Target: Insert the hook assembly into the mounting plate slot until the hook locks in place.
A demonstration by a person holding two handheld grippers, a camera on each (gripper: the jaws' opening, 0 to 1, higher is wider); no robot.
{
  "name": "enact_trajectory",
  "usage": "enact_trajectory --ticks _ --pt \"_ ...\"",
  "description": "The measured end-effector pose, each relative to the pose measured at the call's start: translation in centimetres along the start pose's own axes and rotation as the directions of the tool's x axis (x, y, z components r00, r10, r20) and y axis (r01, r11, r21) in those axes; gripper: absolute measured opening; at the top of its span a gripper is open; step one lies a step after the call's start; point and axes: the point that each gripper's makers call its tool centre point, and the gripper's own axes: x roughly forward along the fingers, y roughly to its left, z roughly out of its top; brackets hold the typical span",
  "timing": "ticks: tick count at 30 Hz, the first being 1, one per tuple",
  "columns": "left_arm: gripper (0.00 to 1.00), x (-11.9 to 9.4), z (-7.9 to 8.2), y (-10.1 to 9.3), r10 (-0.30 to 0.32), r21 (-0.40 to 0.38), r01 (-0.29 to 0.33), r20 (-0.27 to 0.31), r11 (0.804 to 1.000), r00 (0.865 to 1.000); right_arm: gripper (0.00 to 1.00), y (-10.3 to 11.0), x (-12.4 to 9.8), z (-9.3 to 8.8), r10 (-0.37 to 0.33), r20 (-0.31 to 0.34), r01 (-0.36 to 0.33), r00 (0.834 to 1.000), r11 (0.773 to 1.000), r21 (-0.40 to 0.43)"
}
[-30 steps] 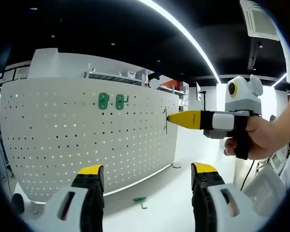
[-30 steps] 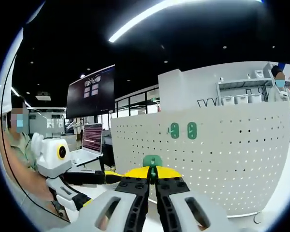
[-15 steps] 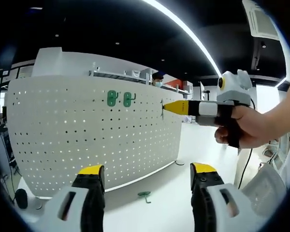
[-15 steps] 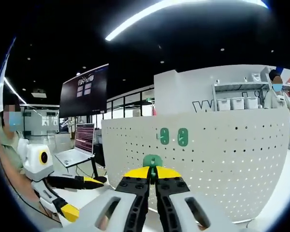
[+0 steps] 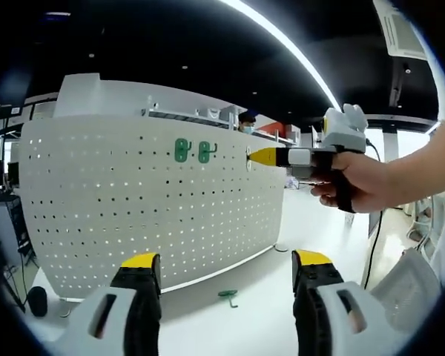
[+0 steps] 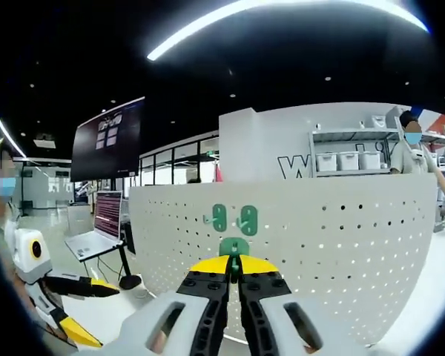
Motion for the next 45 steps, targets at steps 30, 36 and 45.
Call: enact_trajectory --ticks 30,36,45 --pt "0.73 -3.1 -1.7 2.6 0.091 -0.009 -0.091 -0.004 0.996 0.996 0.01 -4.9 3.7 2.3 -0.148 0.040 0.149 0.988 0.989 -0.024" --pt "0.72 -3.5 -1.9 2.9 0.097 -0.011 -0.097 -0.003 0.995 0.995 0.01 -5.8 4.3 2.3 -0.188 0.046 0.190 0.981 0.981 -0.033" --pt "0.71 -4.0 -2.3 3.5 0.115 -0.019 -0.115 -0.012 0.993 0.993 0.02 -5.8 5.3 2.5 -0.199 0.063 0.203 0.978 0.978 -0.057"
